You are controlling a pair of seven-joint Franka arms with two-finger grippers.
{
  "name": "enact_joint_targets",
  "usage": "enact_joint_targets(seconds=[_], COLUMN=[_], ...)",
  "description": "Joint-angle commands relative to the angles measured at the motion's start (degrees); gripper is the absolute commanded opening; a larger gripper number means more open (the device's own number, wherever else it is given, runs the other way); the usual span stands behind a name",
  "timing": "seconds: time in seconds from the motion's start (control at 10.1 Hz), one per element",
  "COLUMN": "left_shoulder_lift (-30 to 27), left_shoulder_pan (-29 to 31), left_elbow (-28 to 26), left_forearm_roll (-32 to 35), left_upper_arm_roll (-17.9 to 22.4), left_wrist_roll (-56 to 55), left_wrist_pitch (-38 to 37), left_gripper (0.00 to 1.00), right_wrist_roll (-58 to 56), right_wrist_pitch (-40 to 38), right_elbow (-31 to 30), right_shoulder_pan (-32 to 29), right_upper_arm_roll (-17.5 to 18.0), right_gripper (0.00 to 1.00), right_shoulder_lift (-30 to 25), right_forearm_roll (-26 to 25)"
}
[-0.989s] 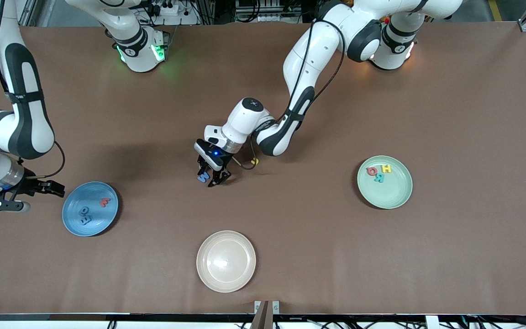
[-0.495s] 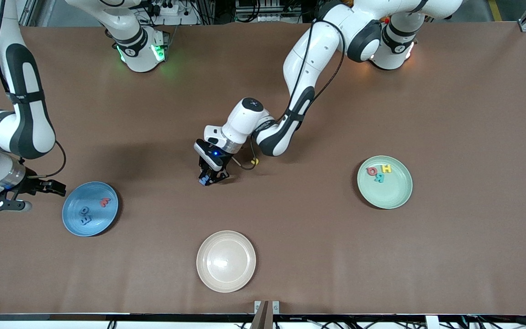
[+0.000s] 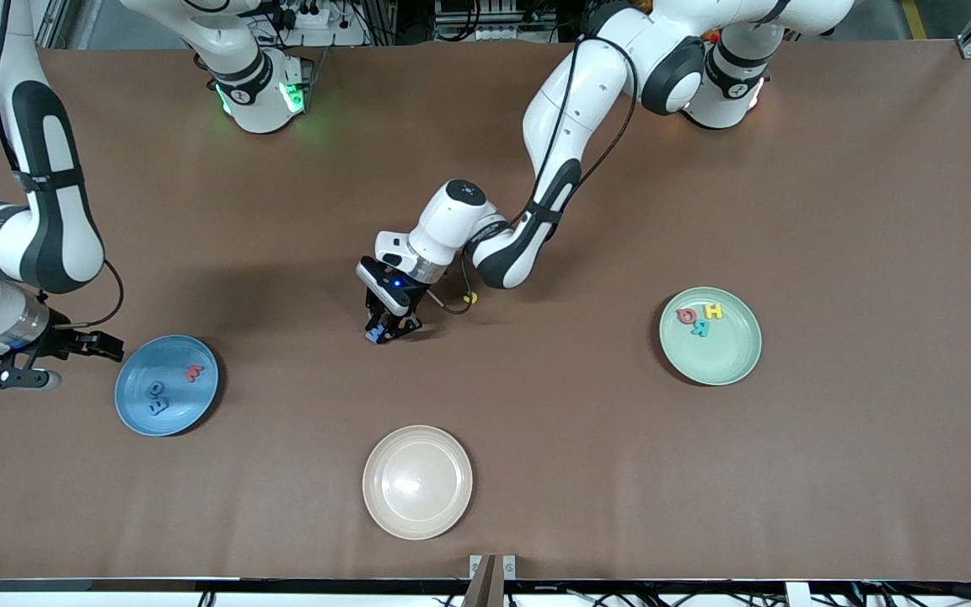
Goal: Sort upper and lower case letters into plates
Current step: 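Close the left gripper on the blue foam M, then carry the M to the green plate while the right gripper reaches u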
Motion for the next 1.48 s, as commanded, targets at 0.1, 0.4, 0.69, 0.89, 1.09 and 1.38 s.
enact_joint_targets(seconds=[0.1,0.4,0.69,0.89,1.09,1.38], left_shoulder_lift=[-7.56,-13.11,-19.78,-23.47,-25.33,-27.79], left_shoulder_pan=[-0.22,0.82,9.59,17.23,24.17,34.28], left_elbow=[-0.49,-3.49,-4.90,-5.16,-5.16,-8.31], left_forearm_roll=[0.96,0.79,0.79,0.70,0.70,0.87], left_upper_arm_roll=[0.77,-0.71,-8.08,-13.27,-17.05,-19.71], left_wrist_roll=[-0.93,3.27,12.56,18.74,21.57,24.19], left_wrist_pitch=[-15.55,-29.68,-49.61,-62.20,-71.27,-79.64], left_gripper=[0.00,0.00,0.00,0.00,0.00,0.00], right_wrist_roll=[2.67,4.18,4.19,4.27,4.27,4.27], right_wrist_pitch=[-0.03,-3.26,-7.07,-6.89,-6.89,-5.93], right_elbow=[-0.83,0.74,3.39,4.44,6.54,12.25], right_shoulder_pan=[2.12,7.11,15.72,21.26,26.62,36.10], right_upper_arm_roll=[0.56,0.74,1.09,1.09,1.09,1.09], right_gripper=[1.00,1.00,1.00,1.00,1.00,1.00], right_shoulder_lift=[-1.25,-1.25,-0.90,0.32,2.95,8.83], right_forearm_roll=[1.02,1.11,6.01,6.38,6.38,6.38])
